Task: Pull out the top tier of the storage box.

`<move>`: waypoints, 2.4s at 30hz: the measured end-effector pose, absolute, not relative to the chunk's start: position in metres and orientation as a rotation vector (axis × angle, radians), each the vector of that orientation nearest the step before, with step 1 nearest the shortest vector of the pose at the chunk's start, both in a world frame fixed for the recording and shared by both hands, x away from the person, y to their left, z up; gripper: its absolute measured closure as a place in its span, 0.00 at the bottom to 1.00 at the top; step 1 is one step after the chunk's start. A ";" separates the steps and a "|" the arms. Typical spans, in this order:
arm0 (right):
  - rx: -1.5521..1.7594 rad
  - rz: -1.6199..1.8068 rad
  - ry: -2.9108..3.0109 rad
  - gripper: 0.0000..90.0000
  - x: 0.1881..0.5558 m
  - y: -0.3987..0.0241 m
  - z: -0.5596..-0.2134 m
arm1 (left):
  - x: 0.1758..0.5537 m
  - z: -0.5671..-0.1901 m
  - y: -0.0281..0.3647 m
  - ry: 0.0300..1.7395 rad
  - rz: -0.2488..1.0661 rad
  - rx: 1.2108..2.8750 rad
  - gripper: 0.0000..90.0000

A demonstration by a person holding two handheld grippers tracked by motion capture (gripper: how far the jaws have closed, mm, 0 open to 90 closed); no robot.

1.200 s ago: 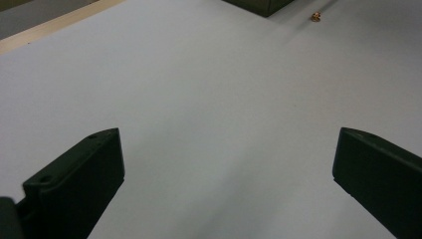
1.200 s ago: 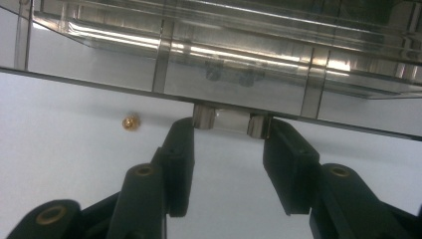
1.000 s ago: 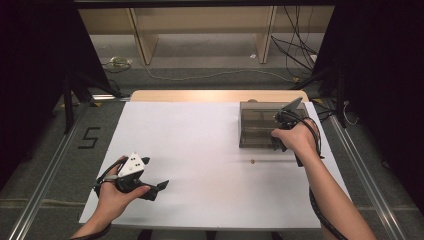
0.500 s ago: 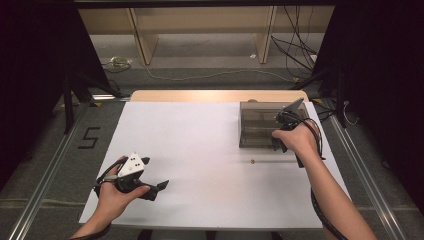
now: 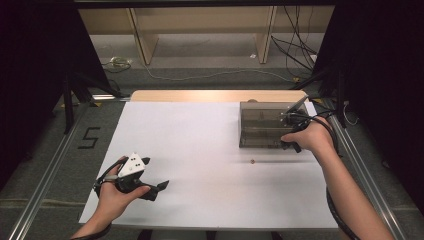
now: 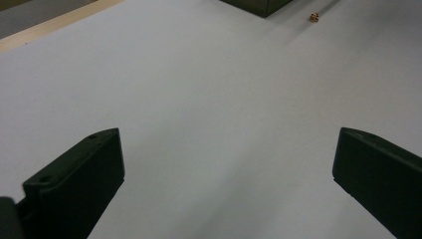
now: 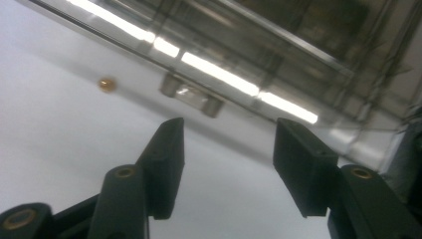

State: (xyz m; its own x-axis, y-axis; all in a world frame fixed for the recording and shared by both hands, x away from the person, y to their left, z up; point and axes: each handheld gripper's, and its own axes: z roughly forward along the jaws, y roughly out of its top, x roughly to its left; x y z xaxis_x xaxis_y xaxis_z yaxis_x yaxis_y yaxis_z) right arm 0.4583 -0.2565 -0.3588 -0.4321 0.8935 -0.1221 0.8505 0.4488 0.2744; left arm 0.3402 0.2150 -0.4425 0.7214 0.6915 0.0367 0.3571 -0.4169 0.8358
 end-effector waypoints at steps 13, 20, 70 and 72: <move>1.169 0.178 2.529 0.63 0.465 -0.282 -0.364 | 0.341 -0.443 0.215 0.801 0.473 2.040 0.00; 1.028 0.135 2.588 0.70 0.468 -0.288 -0.371 | 0.341 -0.444 0.215 0.799 0.473 2.042 0.00; 0.261 0.110 2.667 0.92 0.453 -0.302 -0.375 | 0.340 -0.443 0.216 0.811 0.471 2.035 0.00; 0.256 0.118 2.667 0.92 0.452 -0.303 -0.376 | 0.340 -0.443 0.217 0.811 0.472 2.037 0.00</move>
